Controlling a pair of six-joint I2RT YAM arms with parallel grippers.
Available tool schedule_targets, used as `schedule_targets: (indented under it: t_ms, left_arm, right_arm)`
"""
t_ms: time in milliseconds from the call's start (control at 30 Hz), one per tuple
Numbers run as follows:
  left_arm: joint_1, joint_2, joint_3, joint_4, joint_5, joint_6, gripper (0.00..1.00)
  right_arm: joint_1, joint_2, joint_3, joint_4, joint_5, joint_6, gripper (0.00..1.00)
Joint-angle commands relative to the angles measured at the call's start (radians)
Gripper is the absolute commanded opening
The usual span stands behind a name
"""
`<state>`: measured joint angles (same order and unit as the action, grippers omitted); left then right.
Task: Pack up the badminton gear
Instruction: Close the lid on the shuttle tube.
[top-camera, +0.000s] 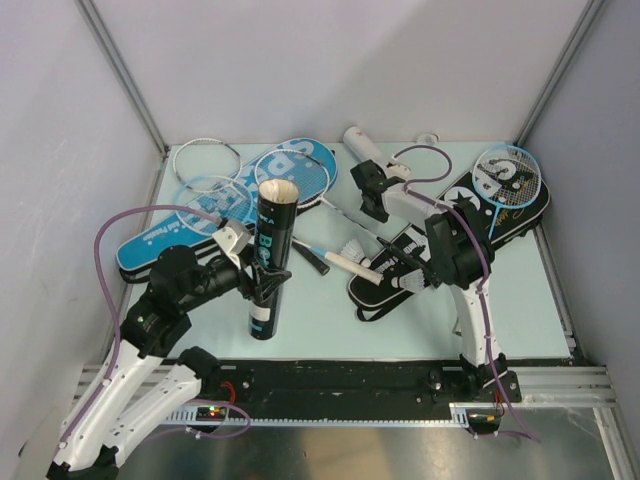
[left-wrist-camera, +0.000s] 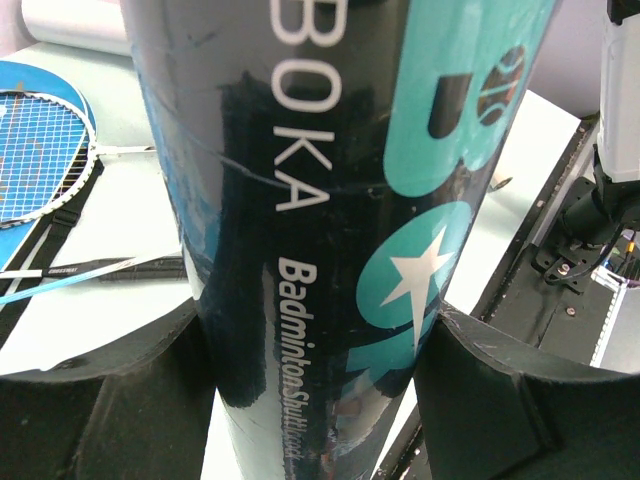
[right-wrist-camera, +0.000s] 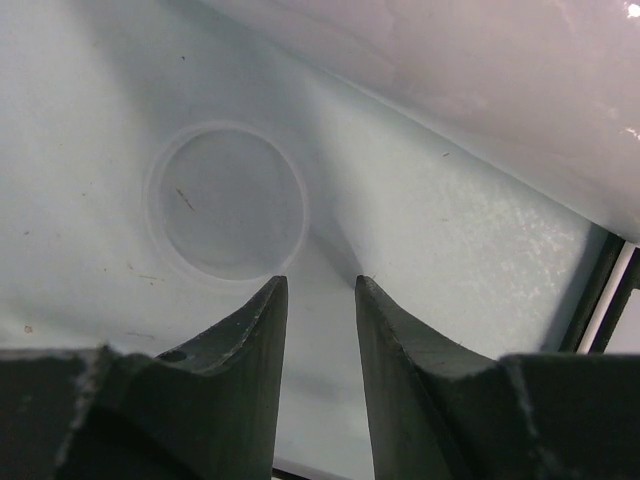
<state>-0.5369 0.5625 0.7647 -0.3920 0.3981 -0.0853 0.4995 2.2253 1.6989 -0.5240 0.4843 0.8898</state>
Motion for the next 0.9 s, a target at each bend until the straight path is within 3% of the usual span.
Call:
schedule_targets:
  t_ms: [0,867]
  left_arm:
    - [-0.005,-0.006,0.005,0.055,-0.003,0.025,0.47]
    - [-0.004,-0.022,0.006,0.055,0.001,0.026,0.48]
  right_arm:
    - [-0.003,-0.07,-0.004,0.033,0.023,0.034,0.38]
    - [-0.031,0.014,0.087,-0.047,-0.015,0.114,0.39]
